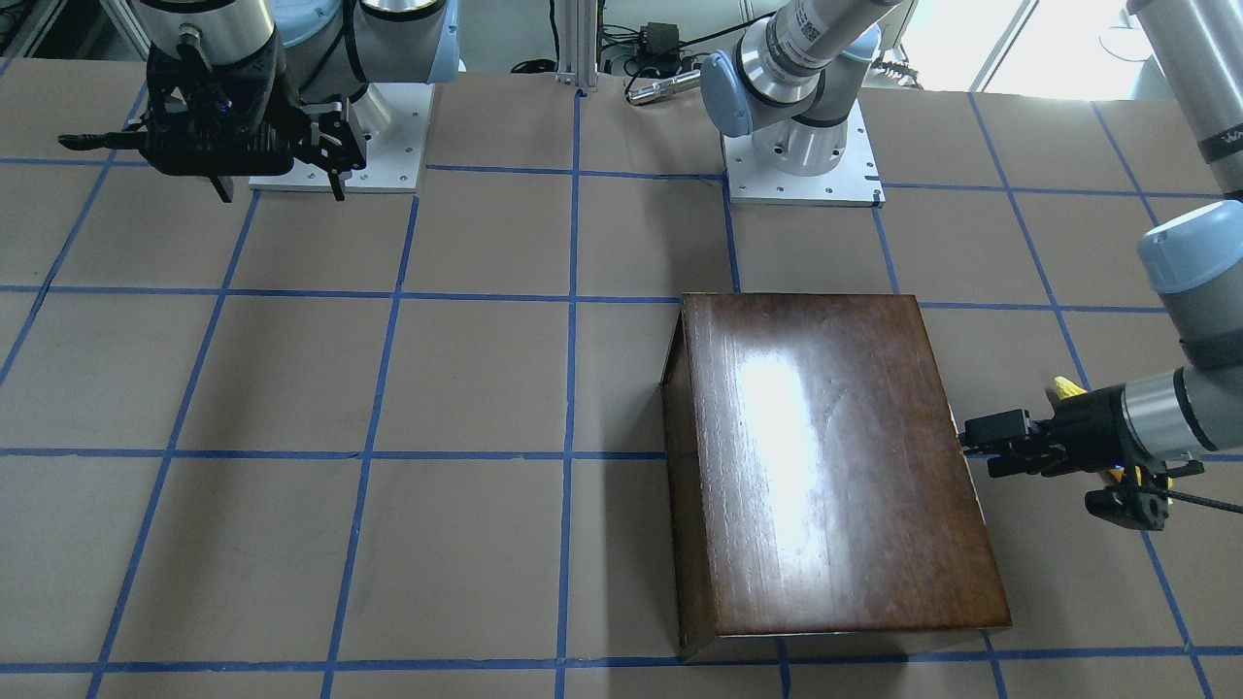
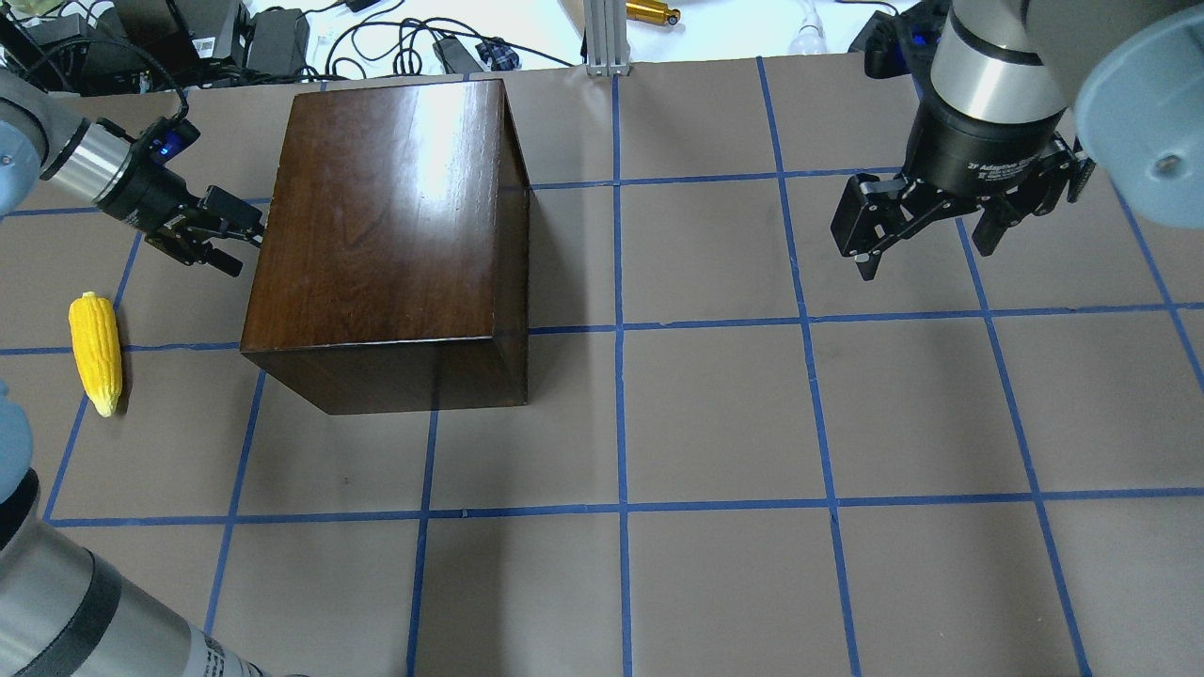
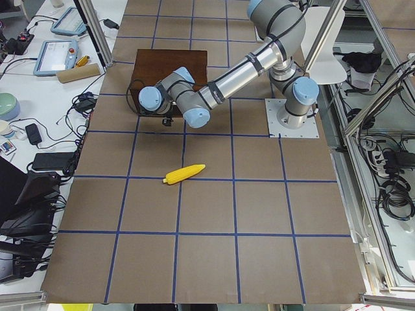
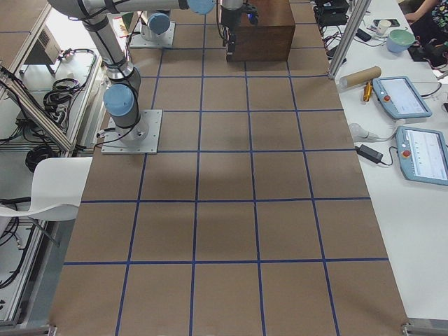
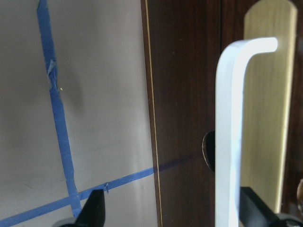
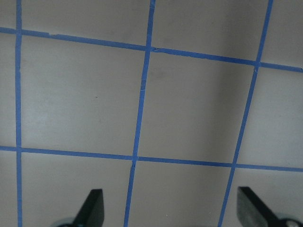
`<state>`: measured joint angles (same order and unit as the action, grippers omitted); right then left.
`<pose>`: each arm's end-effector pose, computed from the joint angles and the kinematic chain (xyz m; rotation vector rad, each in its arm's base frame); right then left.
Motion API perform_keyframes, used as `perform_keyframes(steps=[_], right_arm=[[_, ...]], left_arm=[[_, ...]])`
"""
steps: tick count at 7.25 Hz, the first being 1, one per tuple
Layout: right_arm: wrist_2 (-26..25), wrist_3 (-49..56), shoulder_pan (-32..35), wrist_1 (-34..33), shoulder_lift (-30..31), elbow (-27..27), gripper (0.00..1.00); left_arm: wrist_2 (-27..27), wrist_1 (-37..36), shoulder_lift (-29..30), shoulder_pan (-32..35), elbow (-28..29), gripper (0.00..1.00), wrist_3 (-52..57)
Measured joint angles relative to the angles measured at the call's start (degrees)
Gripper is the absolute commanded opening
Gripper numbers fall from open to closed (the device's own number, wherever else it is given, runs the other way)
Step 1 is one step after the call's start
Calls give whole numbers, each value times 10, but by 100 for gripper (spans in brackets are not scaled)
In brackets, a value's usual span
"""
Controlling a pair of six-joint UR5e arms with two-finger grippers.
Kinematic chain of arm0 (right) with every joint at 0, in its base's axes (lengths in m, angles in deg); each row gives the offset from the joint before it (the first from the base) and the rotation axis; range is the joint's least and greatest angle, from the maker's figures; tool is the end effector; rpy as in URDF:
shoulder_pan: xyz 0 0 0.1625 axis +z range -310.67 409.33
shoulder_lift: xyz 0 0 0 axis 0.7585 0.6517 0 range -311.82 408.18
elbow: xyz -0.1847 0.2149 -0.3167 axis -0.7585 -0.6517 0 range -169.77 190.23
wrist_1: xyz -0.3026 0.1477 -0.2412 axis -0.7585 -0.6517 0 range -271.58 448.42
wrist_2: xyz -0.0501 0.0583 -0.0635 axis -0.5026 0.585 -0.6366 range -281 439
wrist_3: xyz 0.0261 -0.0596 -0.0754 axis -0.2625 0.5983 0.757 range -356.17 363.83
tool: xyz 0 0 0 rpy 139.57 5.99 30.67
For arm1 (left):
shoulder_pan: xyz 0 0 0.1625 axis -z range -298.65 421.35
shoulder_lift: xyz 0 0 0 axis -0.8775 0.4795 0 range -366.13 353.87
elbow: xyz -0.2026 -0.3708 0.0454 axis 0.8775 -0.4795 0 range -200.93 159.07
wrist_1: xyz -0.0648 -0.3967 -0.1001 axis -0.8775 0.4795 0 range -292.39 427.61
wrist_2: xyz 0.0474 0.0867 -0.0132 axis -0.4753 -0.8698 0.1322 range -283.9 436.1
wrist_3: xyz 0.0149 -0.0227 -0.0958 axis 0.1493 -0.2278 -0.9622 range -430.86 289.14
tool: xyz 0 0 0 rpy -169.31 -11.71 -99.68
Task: Open drawer and put corn inside
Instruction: 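Close the left gripper around the white drawer handle, then pull the drawer open with the left gripper, away from the cabinet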
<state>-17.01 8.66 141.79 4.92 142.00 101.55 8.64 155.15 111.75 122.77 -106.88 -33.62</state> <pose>0.1424 -0.4503 0.4978 0.1986 -3.0298 -0.1095 0.1443 -0.6237 0.2576 -0.0991 -2.6103 -0.1310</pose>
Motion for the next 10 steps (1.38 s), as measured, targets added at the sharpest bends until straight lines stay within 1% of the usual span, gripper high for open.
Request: perform_keyframes(steps=[10], right_arm=[[0,0,0,0,0,0,100]], left_arm=[[-13,-5,3,-6,-3,100,5]])
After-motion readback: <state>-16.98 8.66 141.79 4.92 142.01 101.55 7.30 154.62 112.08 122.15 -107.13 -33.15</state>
